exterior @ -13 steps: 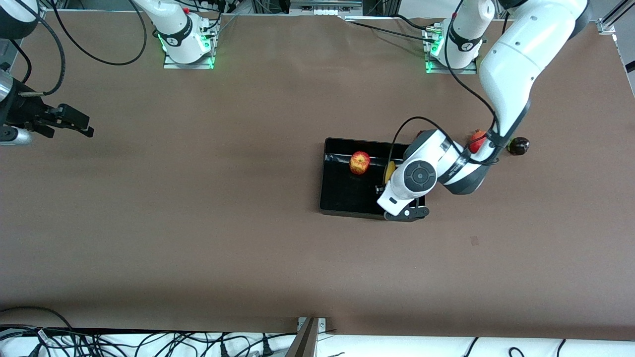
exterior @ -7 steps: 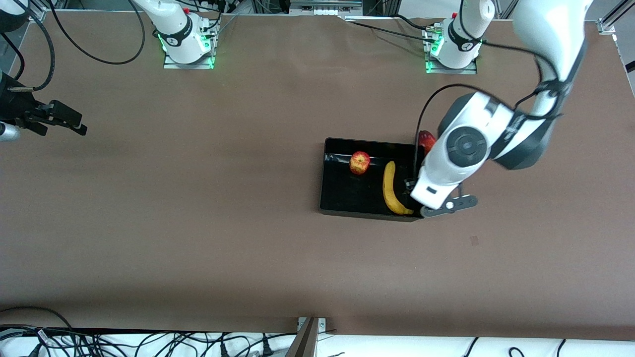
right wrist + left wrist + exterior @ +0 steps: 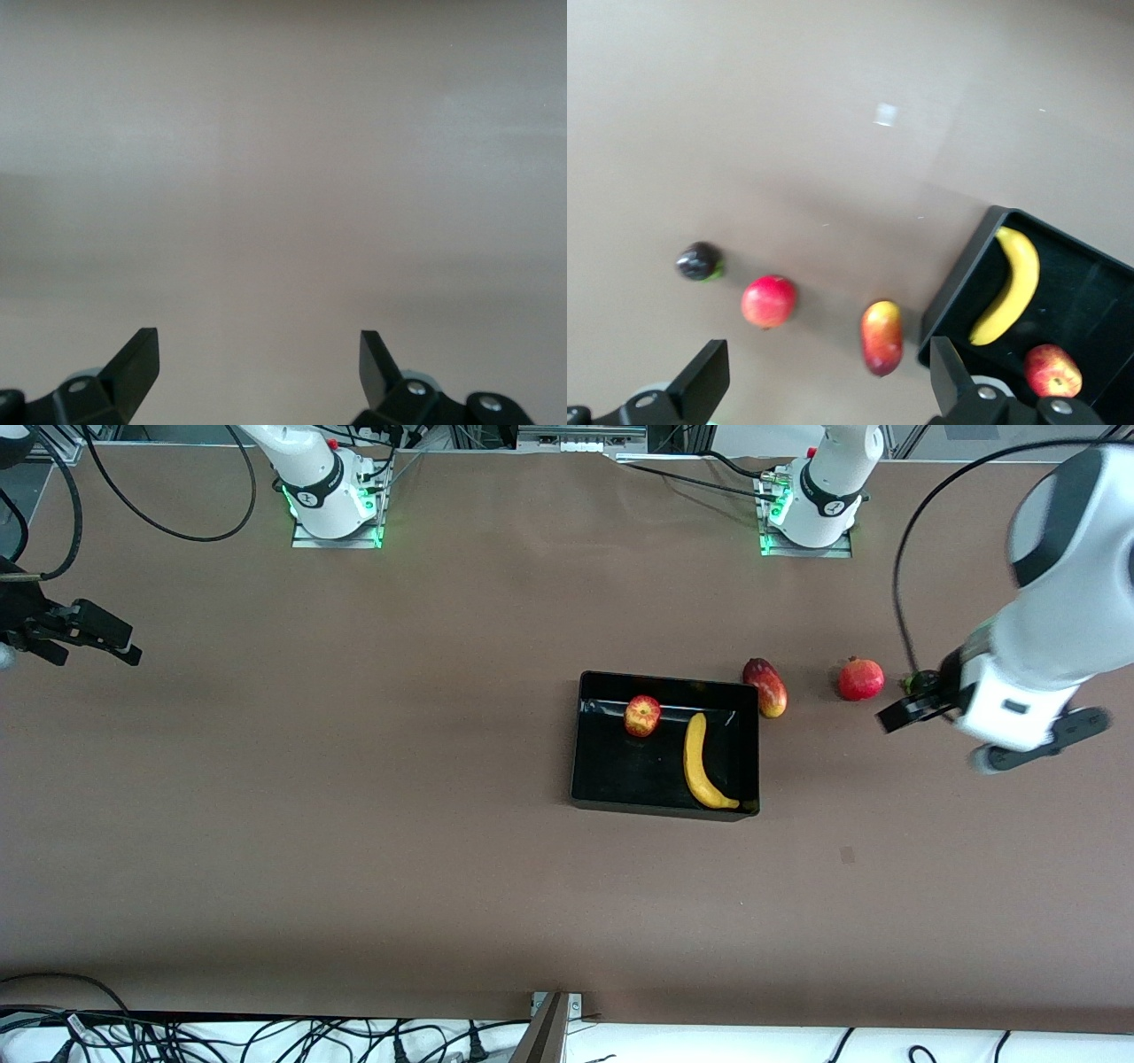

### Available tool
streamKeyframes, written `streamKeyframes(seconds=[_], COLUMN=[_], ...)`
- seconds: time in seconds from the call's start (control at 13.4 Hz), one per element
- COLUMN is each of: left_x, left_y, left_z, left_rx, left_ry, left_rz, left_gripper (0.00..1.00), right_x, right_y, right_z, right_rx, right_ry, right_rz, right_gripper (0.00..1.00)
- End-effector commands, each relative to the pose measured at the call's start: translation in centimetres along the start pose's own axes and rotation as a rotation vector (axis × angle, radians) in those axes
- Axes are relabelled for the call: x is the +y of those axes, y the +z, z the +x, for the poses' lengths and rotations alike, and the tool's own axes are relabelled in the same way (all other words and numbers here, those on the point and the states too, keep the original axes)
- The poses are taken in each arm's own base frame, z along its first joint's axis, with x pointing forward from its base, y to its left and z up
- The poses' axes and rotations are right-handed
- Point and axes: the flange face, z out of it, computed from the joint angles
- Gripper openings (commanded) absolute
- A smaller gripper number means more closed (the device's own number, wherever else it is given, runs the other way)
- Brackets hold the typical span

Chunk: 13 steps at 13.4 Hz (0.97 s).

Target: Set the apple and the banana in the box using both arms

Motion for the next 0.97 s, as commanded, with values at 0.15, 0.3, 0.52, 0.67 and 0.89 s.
streamKeyframes(seconds=[0.15, 0.3, 0.52, 0.67, 0.89], left_x=[-5.1, -6.1, -7.3, -7.6, -7.7], left_y=[-5.0, -6.1, -6.8, -7.3, -7.4], left_z=[-2.5, -3.3, -3.9, -4.1, -4.6], left_rx=[-0.005, -0.001, -0.016, -0.010, -0.033], left_ry=[0.114, 0.222, 0.321, 0.339, 0.372], left_rz=[0.038, 0.052, 0.067, 0.055, 0.025], left_gripper=[1.00, 1.00, 1.00, 1.00, 1.00], right_x=[0.1, -0.1, -0.2, -0.1, -0.4], right_y=[-0.9, -0.8, -1.3, -1.1, -1.2], right_z=[-0.1, -0.8, -1.4, -1.8, -2.2], right_rx=[-0.012, -0.049, -0.046, -0.050, -0.051], right_ry=[-0.006, -0.005, -0.004, 0.042, 0.080], right_rz=[-0.010, -0.007, -0.007, -0.010, -0.037], right_gripper=[1.00, 1.00, 1.00, 1.00, 1.00])
